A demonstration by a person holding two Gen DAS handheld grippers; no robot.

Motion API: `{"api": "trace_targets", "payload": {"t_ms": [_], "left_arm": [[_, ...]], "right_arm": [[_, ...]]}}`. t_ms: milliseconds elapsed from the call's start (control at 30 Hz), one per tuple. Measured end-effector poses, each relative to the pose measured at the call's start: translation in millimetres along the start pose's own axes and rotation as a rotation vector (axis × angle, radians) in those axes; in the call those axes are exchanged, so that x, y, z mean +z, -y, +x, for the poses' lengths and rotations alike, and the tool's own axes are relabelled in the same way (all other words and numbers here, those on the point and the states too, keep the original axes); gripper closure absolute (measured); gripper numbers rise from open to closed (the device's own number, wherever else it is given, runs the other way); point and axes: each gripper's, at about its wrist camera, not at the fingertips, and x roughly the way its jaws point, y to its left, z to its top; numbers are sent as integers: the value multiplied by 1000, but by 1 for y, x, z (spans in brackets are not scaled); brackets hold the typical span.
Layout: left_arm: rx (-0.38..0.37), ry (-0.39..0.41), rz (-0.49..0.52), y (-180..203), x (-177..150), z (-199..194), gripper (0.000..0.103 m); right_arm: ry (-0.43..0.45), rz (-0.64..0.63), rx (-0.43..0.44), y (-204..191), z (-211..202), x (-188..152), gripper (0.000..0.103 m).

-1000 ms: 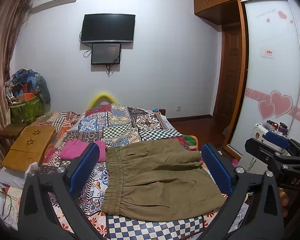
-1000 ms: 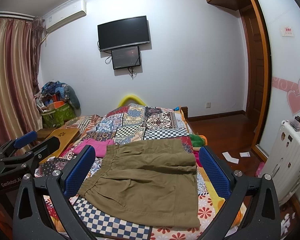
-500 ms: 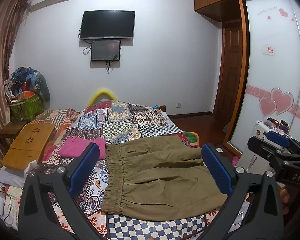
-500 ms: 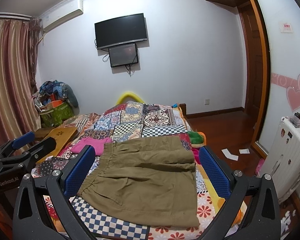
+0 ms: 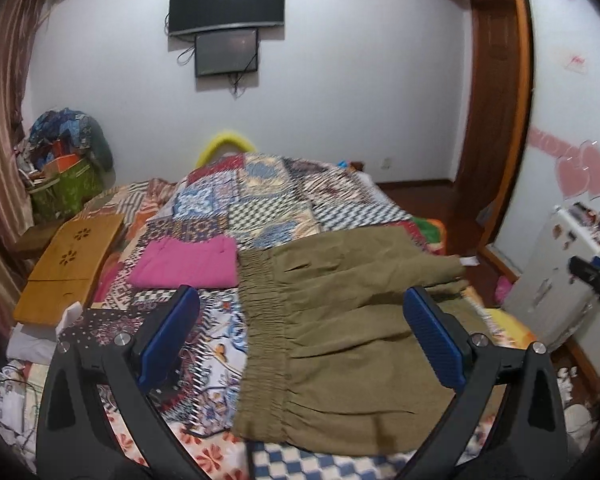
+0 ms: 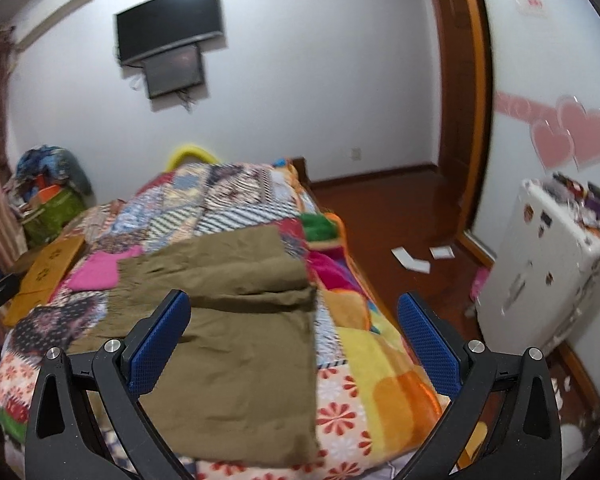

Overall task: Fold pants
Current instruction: 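Lower the left tool to the elastic waistband while the right tool reaches the pant leg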

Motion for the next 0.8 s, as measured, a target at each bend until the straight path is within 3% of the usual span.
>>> {"api": "trace_targets", "payload": {"t_ms": [100, 233, 333, 567, 800], "left_arm": [[6, -51, 6, -9, 1, 33, 0], [13, -116, -1, -22, 5, 73, 12], [10, -157, -23, -34, 10, 103, 14], [16, -230, -5, -50, 20, 170, 16], [15, -291, 20, -62, 26, 234, 35]], "right_arm": [[-42, 8, -34, 13, 24, 7, 0], [-85, -8, -62, 21, 56, 15, 0], [-85, -42, -75, 19, 73, 20, 0], [-108, -163, -45, 1, 125, 31, 3], [-152, -221, 23, -13, 178, 47, 13]]}}
